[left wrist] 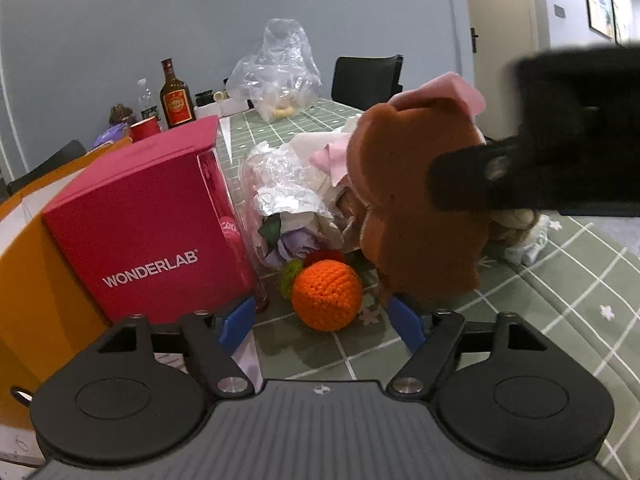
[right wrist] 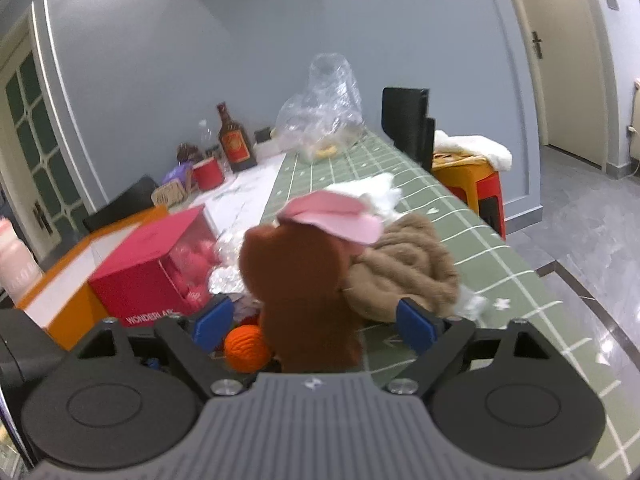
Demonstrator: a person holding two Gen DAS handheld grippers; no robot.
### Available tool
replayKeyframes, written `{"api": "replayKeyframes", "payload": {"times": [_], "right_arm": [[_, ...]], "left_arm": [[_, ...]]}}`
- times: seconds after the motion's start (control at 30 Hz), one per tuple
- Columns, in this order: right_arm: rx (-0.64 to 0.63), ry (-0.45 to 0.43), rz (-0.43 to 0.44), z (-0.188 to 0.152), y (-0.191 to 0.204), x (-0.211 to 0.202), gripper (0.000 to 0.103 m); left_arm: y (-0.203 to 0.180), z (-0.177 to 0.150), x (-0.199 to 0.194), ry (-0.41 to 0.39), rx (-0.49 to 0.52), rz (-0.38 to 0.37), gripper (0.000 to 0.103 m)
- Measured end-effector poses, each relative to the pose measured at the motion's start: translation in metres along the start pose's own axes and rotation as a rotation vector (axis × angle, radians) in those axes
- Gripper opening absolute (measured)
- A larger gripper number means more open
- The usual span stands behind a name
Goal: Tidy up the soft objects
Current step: 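Grasp the orange crocheted ball with left tool while right tool grasps brown bear sponge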
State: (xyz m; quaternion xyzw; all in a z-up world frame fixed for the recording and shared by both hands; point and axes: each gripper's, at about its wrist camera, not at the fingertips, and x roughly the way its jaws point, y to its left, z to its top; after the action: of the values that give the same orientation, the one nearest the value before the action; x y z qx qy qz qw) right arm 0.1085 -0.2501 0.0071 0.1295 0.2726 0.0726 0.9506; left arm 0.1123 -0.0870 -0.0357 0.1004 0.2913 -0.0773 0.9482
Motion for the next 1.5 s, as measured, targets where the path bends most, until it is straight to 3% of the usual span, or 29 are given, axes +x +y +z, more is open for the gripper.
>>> {"api": "replayKeyframes", "payload": {"times": [0.03, 0.13, 0.23, 0.33, 0.4, 0.43, 0.53, 0.63, 0.7, 0.73, 0.77, 0.83, 0.93, 1.27, 1.37, 1.5], "right_arm": [[-0.014, -0.003, -0.024, 0.001, 0.003, 0.004, 0.097], [-0.076, -0.018, -0.071, 0.003, 0.013, 0.017, 0.098], [-0.092, 0.006, -0.045, 0.008, 0.013, 0.027, 0.099], [-0.068, 0.025, -0.015, 0.011, 0.01, 0.035, 0.098], [-0.097, 0.029, -0.018, 0.011, 0.011, 0.039, 0.081], [-0.111, 0.032, -0.037, 0.009, 0.011, 0.039, 0.067], [-0.116, 0.03, -0.069, 0.007, 0.006, 0.039, 0.037], [-0.091, 0.028, -0.041, 0.009, -0.003, 0.033, 0.026], [-0.079, 0.03, -0.035, 0.011, -0.008, 0.029, 0.028], [-0.068, 0.03, -0.034, 0.012, -0.01, 0.027, 0.036], [-0.054, 0.029, -0.032, 0.013, -0.011, 0.026, 0.058], [-0.02, 0.015, -0.015, 0.015, -0.011, 0.022, 0.089], [-0.027, -0.012, -0.011, 0.018, -0.004, 0.018, 0.089], [-0.125, 0.015, -0.178, 0.011, 0.044, 0.062, 0.088], [-0.191, -0.011, -0.24, 0.005, 0.057, 0.07, 0.072], [-0.21, -0.027, -0.239, 0.003, 0.057, 0.063, 0.066]], "left_arm": [[0.001, 0.0, 0.001, 0.003, -0.008, -0.001, 0.086], [0.004, 0.0, 0.003, 0.008, -0.013, 0.024, 0.085], [0.007, 0.0, 0.006, 0.004, -0.03, 0.027, 0.079], [0.013, -0.001, 0.01, 0.027, -0.051, -0.016, 0.069], [0.018, -0.003, 0.01, 0.029, -0.073, -0.026, 0.054], [0.02, -0.004, 0.011, 0.031, -0.08, -0.029, 0.049], [0.022, -0.007, 0.009, 0.029, -0.082, -0.041, 0.042], [0.018, -0.008, 0.007, 0.024, -0.067, -0.037, 0.042], [0.018, -0.009, 0.003, 0.019, -0.081, -0.045, 0.041], [0.02, -0.01, 0.001, 0.02, -0.089, -0.046, 0.041], [0.024, -0.008, 0.003, 0.021, -0.096, -0.047, 0.041], [0.03, -0.01, -0.001, 0.021, -0.114, -0.053, 0.041], [0.037, -0.013, -0.01, 0.021, -0.131, -0.047, 0.041], [0.044, -0.02, -0.04, 0.014, -0.164, -0.034, 0.04], [0.042, -0.018, -0.046, 0.014, -0.153, -0.036, 0.039], [0.036, -0.012, -0.059, 0.004, -0.119, -0.053, 0.033]]}}
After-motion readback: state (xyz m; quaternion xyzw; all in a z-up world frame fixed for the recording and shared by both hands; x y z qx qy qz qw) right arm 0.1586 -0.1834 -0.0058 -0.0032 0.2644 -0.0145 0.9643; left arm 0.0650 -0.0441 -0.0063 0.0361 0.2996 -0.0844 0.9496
